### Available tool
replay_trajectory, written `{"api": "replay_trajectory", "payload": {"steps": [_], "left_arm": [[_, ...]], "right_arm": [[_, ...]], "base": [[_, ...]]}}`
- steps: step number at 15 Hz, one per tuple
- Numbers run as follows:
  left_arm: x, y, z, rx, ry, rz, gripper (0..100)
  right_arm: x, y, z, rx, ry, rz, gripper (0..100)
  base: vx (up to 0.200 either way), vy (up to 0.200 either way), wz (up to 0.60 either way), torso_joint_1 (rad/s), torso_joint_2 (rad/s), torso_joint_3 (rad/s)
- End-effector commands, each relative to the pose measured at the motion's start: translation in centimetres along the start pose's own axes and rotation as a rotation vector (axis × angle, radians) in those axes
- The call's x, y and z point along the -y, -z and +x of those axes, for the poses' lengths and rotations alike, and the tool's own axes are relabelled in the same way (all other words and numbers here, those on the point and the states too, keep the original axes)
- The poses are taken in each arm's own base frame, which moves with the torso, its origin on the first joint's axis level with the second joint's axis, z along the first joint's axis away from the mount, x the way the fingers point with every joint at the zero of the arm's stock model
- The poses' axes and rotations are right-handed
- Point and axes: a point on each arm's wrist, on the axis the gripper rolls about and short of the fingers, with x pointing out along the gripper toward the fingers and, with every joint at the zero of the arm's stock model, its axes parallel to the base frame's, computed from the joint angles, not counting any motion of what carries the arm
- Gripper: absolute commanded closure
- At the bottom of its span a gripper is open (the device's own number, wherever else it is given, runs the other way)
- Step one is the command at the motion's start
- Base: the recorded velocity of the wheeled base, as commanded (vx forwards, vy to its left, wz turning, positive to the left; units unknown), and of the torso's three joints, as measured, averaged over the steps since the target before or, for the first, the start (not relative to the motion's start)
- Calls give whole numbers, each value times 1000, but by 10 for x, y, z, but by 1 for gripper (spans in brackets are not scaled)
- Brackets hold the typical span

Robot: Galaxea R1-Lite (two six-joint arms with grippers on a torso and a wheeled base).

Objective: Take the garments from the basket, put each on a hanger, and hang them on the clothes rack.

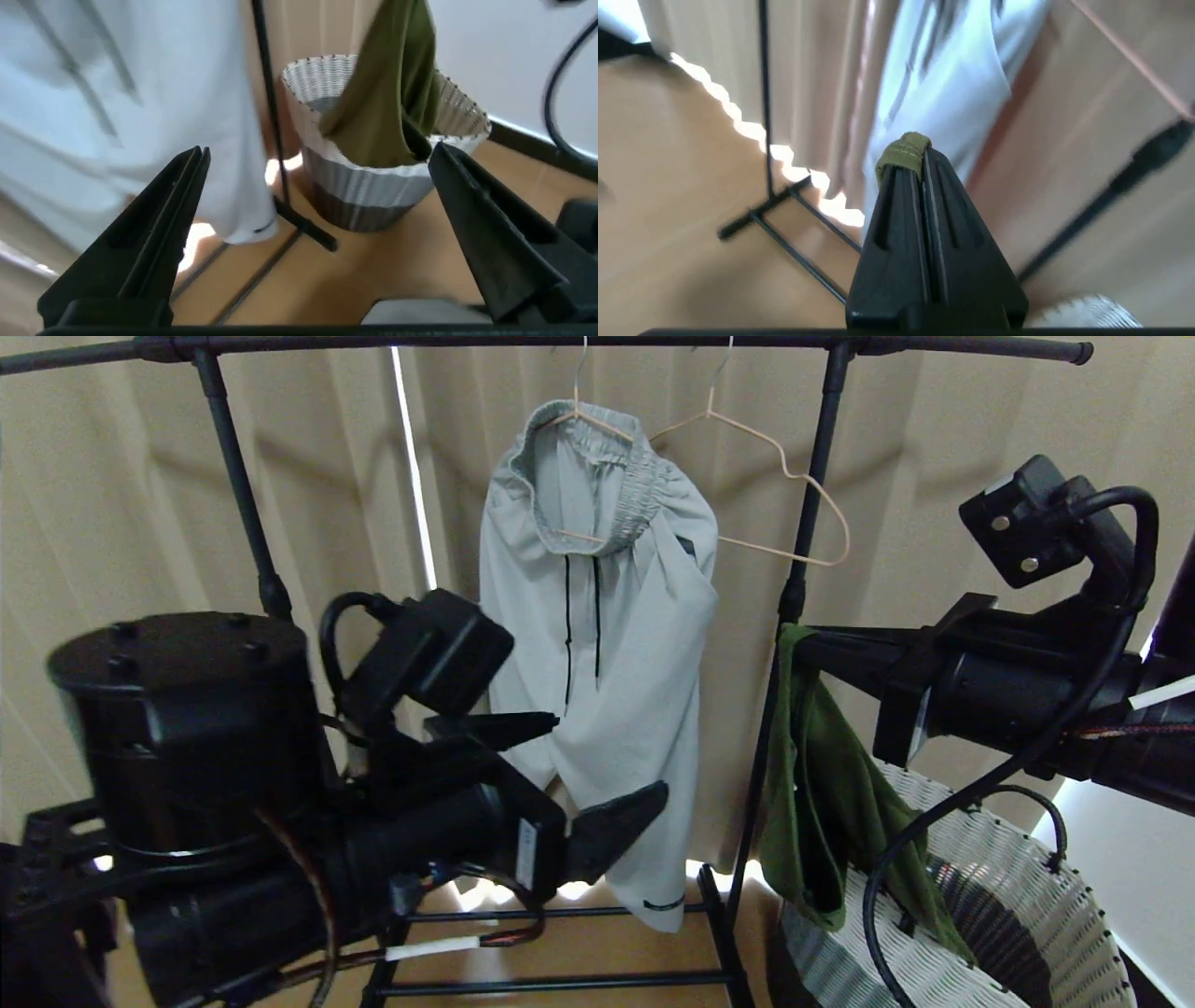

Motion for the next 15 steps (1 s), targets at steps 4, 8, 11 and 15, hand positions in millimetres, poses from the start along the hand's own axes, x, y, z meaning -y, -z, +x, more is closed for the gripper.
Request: {"api": "replay_trajectory", "payload": {"steps": [4, 8, 11, 15], "left_arm": [[53, 36, 59, -91, 16, -57, 0], [58, 44, 93, -70, -36, -143, 0], [62, 46, 122, -2, -52, -176, 0], [56, 49, 138, 4, -78, -181, 0]], "right_arm": [[-1, -4, -1, 15, -5, 1, 100], [-3, -8, -10, 36, -9, 22, 100], [-7, -13, -18, 60, -27, 19, 100], [-8, -12, -20, 62, -28, 28, 100]], "base": [[0, 0, 0, 0, 0, 0], [0, 0, 0, 0, 0, 0], [0, 0, 0, 0, 0, 0], [0, 0, 0, 0, 0, 0]]}}
